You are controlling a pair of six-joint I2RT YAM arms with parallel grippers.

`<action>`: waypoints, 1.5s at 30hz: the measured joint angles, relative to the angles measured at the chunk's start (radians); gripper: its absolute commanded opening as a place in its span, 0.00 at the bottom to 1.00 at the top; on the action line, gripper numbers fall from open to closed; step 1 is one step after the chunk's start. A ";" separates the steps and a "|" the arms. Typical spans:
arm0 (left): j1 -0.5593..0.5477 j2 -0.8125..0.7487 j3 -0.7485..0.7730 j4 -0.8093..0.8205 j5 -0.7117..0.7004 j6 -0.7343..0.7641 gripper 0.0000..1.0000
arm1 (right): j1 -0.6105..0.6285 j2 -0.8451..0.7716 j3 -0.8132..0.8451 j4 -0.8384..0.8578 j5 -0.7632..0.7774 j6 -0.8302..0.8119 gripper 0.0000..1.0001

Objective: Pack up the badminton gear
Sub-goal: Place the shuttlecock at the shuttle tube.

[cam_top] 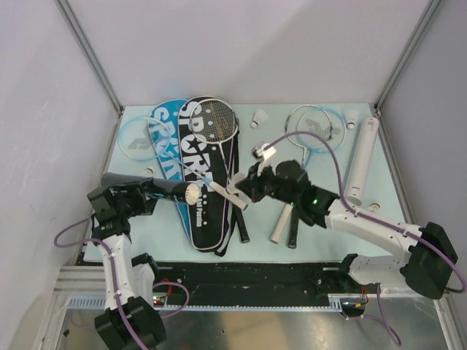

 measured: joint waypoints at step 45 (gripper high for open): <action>-0.024 -0.006 -0.033 0.008 0.051 -0.164 0.40 | 0.387 0.486 0.005 0.967 0.261 -0.176 0.00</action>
